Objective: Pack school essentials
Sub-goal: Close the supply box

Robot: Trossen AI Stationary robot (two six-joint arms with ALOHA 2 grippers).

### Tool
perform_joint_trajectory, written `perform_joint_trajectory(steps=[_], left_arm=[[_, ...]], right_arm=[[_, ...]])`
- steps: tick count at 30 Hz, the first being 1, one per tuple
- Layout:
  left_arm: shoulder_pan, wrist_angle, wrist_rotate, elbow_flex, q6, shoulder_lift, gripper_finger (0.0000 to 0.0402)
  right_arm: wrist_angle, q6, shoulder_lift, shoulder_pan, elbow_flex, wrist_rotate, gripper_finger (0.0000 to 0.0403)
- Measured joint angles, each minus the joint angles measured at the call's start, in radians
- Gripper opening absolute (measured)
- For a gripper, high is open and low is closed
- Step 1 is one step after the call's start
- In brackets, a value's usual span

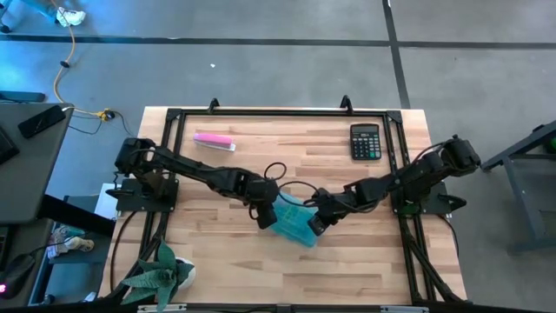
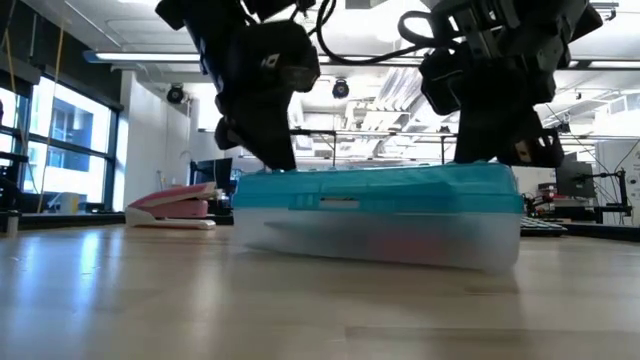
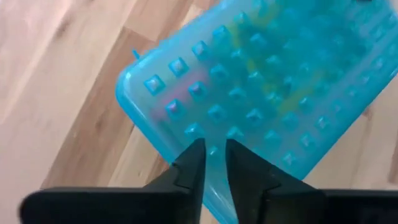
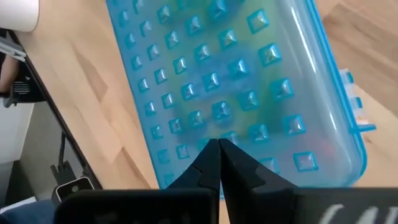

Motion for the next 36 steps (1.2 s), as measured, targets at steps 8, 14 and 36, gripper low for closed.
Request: perform_joint_trajectory(steps=[8,14,36], left_arm=[[-0.005,-0.001,0.021,0.002,-0.006,0.021,0.0004],[-0.008,-0.006,0.025,0.001,-0.075,0.015,0.0007],[-0.003,-0.002,0.012,0.000,-0.128,0.022,0.0001]], right_arm=[[-0.019,-0.048,0.000,-0.042,0.000,-0.018,0.0000],[-0.041,-0.077,0.000,-0.094,0.000,-0.023,0.0000],[-0.093,-0.095,0.002,-0.179,-0.001,-0.027,0.0000]])
